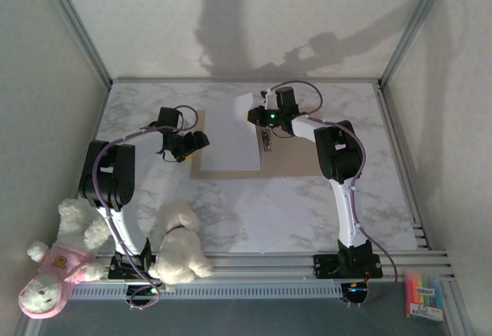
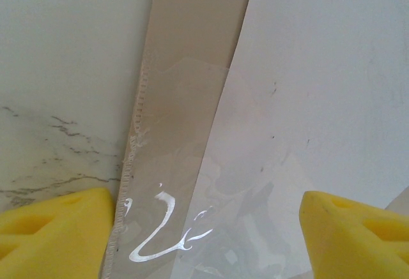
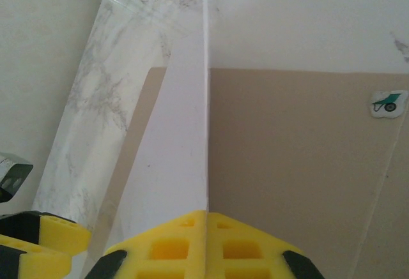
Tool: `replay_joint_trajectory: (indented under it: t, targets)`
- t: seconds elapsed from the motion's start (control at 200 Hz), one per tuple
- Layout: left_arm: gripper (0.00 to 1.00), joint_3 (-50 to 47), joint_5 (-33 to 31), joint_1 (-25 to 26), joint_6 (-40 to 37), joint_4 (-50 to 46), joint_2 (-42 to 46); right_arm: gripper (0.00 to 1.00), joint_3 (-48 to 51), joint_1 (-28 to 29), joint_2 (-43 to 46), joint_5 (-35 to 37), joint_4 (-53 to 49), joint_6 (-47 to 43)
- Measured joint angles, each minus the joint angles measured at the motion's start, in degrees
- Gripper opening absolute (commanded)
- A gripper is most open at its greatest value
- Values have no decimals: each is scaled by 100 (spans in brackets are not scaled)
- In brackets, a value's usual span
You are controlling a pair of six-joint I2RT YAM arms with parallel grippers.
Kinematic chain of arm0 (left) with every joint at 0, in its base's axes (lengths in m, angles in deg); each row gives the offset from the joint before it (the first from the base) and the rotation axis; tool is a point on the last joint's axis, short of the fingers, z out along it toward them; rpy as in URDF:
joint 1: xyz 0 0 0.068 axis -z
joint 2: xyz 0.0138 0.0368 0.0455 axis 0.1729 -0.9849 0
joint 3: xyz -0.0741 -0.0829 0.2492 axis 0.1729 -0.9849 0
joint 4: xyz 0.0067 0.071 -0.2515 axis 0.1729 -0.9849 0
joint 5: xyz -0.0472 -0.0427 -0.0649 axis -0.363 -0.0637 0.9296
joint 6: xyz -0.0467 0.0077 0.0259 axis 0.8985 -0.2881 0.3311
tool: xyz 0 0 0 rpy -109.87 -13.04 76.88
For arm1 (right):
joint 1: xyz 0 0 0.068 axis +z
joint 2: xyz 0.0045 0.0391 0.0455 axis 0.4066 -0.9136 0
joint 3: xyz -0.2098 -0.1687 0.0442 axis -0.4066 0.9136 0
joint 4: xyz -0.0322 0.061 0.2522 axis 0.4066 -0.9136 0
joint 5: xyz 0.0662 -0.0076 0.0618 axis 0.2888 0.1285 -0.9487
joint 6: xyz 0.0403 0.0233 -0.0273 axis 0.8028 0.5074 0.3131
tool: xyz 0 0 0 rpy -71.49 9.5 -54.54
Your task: Put the files into the folder
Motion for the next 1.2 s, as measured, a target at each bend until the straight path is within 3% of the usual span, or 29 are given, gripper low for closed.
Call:
replay_joint_trajectory:
  t: [1.202]
  targets:
    - [77,-28,0,0,0,42,13,1,-138,116,0,-170,2,-50]
